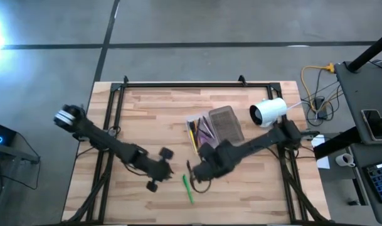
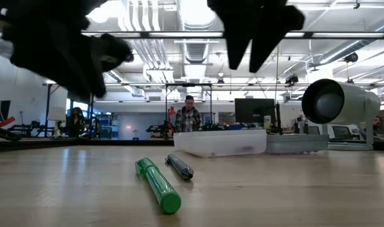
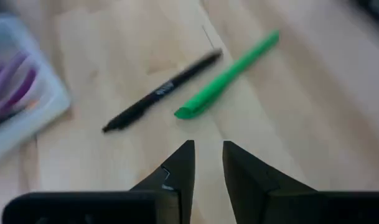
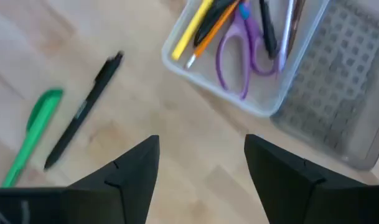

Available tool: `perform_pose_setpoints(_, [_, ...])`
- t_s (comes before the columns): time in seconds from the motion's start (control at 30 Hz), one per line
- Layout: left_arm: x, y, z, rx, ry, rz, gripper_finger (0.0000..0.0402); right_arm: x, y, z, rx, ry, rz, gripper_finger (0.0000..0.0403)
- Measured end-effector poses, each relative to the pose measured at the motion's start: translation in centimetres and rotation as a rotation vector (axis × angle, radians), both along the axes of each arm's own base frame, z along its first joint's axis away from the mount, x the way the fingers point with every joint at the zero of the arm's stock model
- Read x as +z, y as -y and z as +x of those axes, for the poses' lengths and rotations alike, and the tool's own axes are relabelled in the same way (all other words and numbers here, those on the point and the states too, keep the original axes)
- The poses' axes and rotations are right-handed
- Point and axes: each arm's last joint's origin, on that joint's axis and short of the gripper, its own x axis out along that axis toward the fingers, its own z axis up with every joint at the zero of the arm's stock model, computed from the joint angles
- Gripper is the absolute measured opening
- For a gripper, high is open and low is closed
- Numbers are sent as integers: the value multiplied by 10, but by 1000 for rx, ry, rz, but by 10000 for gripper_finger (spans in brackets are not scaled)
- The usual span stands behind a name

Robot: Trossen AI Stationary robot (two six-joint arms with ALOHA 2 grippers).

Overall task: Pick & place school supplies into a supply box
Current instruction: Put the green pen into the supply box

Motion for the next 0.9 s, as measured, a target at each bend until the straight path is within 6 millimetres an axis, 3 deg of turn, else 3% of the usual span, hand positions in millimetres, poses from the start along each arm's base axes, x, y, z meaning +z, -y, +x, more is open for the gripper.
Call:
perform_pose_setpoints(0.23, [-6, 29, 53, -319, -74, 242, 68, -2, -49, -25, 4, 14, 23, 228])
perform_pose_setpoints(0.4, [-5, 35, 78, -396, -74, 252, 68, -1, -77, -43, -56, 83, 11, 227])
perform_pose_setpoints(0.6, [-15, 32, 93, -441, -102, 283, 68, -1, -98, -61, -102, 115, 3, 226])
perform_pose_setpoints(0.9, [-33, 33, 97, -512, -122, 310, 68, -1, -101, -70, -121, 93, -29, 226])
